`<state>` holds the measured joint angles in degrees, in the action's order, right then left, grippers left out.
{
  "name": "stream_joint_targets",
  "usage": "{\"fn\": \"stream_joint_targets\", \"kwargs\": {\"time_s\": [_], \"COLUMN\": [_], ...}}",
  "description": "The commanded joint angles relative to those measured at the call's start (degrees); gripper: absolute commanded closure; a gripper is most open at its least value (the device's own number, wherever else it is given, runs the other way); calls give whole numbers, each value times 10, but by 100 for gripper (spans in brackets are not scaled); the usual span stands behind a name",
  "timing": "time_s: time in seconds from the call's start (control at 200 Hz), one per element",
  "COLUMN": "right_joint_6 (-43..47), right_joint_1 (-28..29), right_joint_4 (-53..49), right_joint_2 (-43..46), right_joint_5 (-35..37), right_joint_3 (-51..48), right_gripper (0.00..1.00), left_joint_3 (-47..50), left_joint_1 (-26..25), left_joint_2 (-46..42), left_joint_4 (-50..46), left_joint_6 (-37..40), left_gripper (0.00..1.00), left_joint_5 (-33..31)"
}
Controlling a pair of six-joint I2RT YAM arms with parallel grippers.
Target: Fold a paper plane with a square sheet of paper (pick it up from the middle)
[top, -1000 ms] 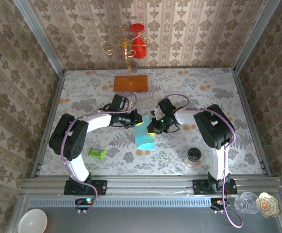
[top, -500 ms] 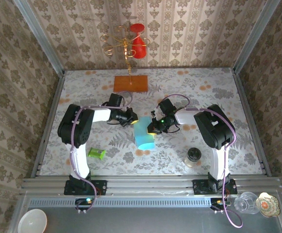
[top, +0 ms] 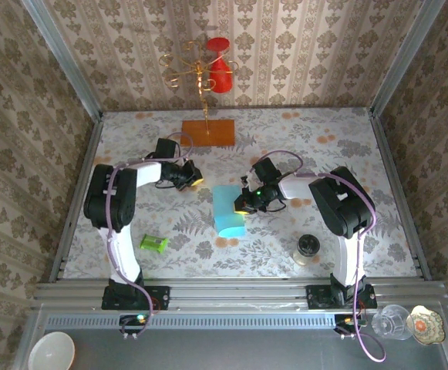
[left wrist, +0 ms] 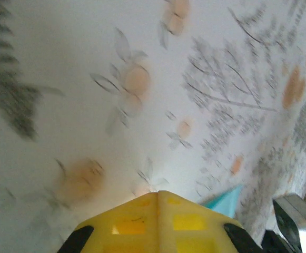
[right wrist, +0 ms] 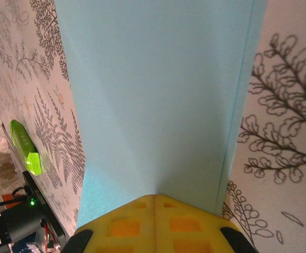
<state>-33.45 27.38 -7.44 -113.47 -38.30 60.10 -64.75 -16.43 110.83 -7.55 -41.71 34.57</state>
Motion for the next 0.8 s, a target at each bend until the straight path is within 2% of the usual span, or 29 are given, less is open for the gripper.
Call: {"fn": "stream_joint_targets", "kwargs": {"time_s": [0.0,0.175,0.315,0.56,0.795], "right_joint_6": [-36,-62,-61,-63,-55], "right_joint_1": [-13,-13,-12,-12,-12], "right_joint_4": [-120,-106,-102,-80,-82], "right_joint_2": [-52,-36,-26,-29,-41], "right_joint_5": [178,179,182,196,204], "right_joint_3": [-59,-64,-62,-72,-76], "right_gripper": [98,97,97,97,97], "left_joint_3": [39,119,142,151,210], "left_joint_1": [-45,-140,-185,-194,-190], "left_joint_2": [-81,-131,-129,-101,-92], "left_joint_4": [-3,41,52,26,61], "left_joint_6": [-19,-70,-80,-66,-67], "left_gripper": [91,91,92,92,92], "left_joint_5": [-6,-19,-26,-39,-44]}}
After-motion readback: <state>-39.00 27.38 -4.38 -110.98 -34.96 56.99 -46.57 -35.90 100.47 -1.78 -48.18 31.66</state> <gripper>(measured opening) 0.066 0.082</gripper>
